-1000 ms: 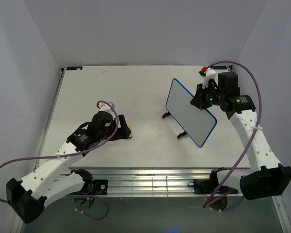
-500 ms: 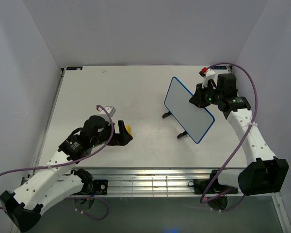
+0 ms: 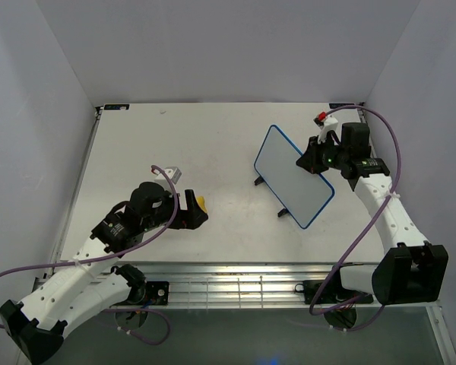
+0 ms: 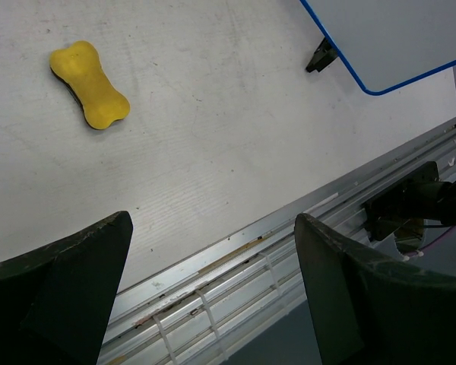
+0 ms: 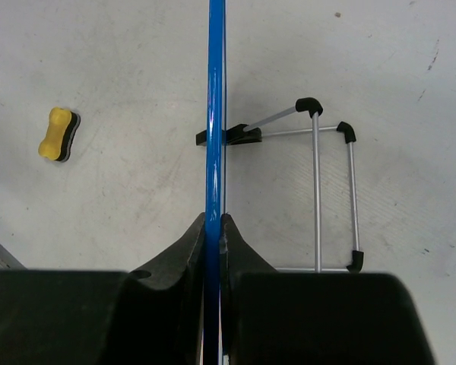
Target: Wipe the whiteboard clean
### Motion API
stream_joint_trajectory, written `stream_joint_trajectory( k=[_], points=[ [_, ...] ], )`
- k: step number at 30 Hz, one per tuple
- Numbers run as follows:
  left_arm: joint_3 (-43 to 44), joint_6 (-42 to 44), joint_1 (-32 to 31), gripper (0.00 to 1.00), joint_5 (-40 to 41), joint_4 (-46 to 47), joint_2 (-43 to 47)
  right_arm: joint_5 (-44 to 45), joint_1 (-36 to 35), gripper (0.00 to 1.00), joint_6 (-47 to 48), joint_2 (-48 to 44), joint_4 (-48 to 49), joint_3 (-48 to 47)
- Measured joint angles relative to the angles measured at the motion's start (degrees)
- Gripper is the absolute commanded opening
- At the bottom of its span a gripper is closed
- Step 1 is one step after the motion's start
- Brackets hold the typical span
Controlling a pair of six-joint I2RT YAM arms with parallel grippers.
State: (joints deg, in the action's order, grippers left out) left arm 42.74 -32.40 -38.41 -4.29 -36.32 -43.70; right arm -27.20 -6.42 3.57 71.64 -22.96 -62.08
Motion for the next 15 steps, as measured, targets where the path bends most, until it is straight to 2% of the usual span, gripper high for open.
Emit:
stream_joint_trajectory(
  k=[7,8,9,11,12,14,15],
  points=[
    [0.0,0.1,0.0,0.98,-0.3,0.7,0.0,-1.8,1.3,0.08,-1.1,0.1,2.6,3.2],
    [0.0,0.1,0.0,0.98,-0.5,0.8,0.0,-2.0,1.5,0.11,-1.0,0.1,3.2,3.5],
    [0.0,0.1,0.0,0.98,-0.7,0.8,0.0,-2.2,1.6,0.19,-1.0,0.1,3.8,3.8],
    [0.0,0.1,0.0,0.98,-0.9,0.8,-0.1,-2.6,1.9,0.23,-0.7,0.1,4.0,3.9],
    [0.0,0.1,0.0,0.98,-1.0,0.8,-0.1,-2.6,2.0,0.32,-0.5,0.1,4.3,4.0],
    [-0.1,0.1,0.0,0.98,-1.3,0.8,-0.1,-2.4,2.1,0.4,-0.1,0.1,5.1,4.2],
    [-0.1,0.2,0.0,0.98,-1.4,0.8,-0.1,-2.1,2.2,0.48,0.3,0.3,5.3,4.2]
  ],
)
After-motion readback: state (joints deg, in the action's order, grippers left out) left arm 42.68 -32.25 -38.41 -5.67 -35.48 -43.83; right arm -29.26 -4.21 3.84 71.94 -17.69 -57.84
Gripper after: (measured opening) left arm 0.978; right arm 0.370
